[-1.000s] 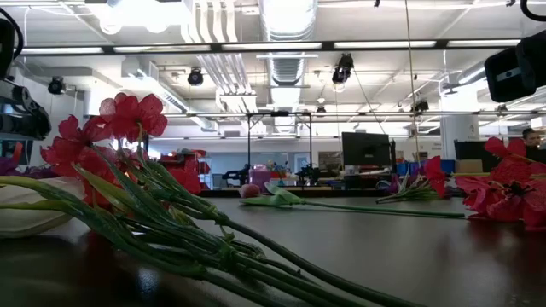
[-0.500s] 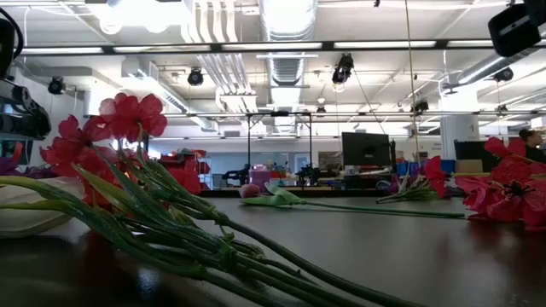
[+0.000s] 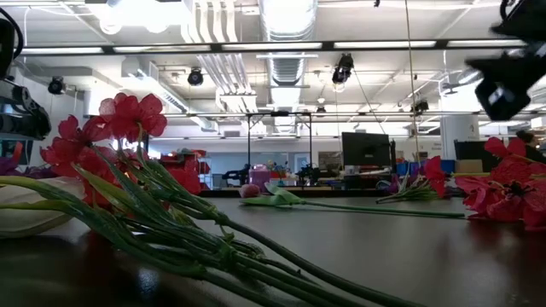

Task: Sort flowers into vase by color
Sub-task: Put the left red tulip into the purple vase

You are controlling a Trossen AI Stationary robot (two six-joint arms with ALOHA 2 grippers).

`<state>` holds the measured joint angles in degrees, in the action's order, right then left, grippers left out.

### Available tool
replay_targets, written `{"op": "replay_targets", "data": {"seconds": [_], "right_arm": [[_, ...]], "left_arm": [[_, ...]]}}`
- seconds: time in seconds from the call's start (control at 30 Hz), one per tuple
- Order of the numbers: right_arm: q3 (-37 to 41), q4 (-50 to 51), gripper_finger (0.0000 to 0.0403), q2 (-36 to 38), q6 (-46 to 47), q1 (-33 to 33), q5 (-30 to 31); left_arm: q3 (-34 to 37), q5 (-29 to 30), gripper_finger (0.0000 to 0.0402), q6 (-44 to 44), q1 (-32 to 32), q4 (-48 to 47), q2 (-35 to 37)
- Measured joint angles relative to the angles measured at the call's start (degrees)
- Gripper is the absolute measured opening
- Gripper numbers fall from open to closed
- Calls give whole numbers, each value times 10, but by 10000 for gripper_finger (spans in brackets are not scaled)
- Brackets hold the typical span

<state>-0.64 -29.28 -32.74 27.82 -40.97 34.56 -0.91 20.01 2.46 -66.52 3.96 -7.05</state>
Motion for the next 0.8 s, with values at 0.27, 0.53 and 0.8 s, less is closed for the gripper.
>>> {"op": "replay_targets", "data": {"seconds": [0.27,0.53,0.8], "right_arm": [[-112,29,173,-205,51,49,55],[-275,95,173,-408,57,218,-52],[-462,185,202,-598,-9,349,-140]], "left_arm": [[0,0,28,0,0,0,0],[0,0,28,0,0,-1,0],[0,0,28,0,0,-2,0]]}}
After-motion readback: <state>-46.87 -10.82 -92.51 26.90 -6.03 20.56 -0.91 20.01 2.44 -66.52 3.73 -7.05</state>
